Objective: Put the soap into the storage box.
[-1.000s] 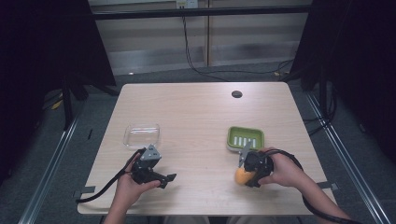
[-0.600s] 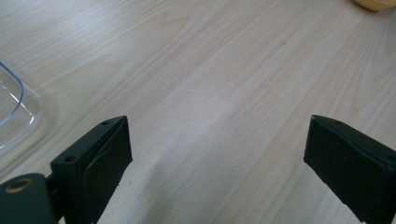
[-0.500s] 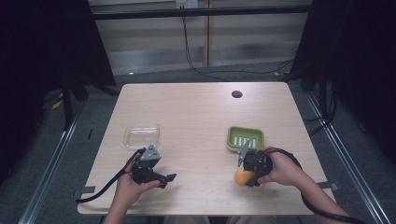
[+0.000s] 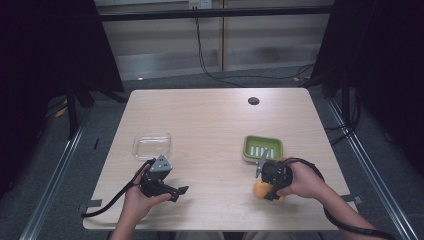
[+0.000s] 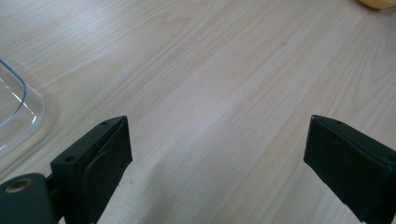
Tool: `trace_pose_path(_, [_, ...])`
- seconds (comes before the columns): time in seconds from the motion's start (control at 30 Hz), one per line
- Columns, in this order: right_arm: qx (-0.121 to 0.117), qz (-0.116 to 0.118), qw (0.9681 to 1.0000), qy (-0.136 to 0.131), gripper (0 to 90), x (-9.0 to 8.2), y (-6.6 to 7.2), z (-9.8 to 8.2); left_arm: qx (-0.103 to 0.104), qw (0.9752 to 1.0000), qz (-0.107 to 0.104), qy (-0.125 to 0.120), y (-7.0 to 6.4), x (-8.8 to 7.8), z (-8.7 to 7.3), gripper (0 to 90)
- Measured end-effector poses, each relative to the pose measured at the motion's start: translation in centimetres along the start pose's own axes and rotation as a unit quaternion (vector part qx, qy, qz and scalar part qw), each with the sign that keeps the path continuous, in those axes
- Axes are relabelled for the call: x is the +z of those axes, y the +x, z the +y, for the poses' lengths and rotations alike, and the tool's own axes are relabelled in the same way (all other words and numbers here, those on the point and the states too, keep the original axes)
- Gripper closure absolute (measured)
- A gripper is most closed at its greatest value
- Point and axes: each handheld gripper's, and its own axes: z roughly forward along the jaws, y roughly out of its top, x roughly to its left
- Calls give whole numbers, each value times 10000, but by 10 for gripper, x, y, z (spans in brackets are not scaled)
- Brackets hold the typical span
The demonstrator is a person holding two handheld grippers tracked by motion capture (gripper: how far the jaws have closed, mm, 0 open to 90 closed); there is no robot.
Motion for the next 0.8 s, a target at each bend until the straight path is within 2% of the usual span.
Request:
trace_pose_path(0.07, [13,-73,10000,43,505,-1,0,-1,-6,10000,0,-5,0,0,0,74])
trace_pose_path(0.33, [8,-45,9999,112,505,-10,-4,-1,-80,9999,-2,-80,0,1,0,74])
trace_pose_path(0.37, [-65,-52,9999,86,505,-12,-5,-1,-80,9999,-4,-80,0,1,0,74])
trace_pose_path(0.4, [76,-46,9999,128,505,-14,-4,-1,-84,9999,3,-65,-1,1,0,74])
trace_pose_path(0.43, [103,-47,9998,152,505,-15,-5,-2,-34,10000,0,-27,0,1,0,74])
trace_pose_path(0.6, [18,-77,9998,193,505,-21,-9,-2,-20,10000,-1,-13,0,1,0,74])
trace_pose_path(0.63, [41,-81,9998,180,505,-22,-10,-2,-86,9999,-3,-70,-1,1,0,74])
trace_pose_path(0.8, [96,-68,9996,259,505,-26,-12,-3,-86,9999,-33,-105,0,2,0,74])
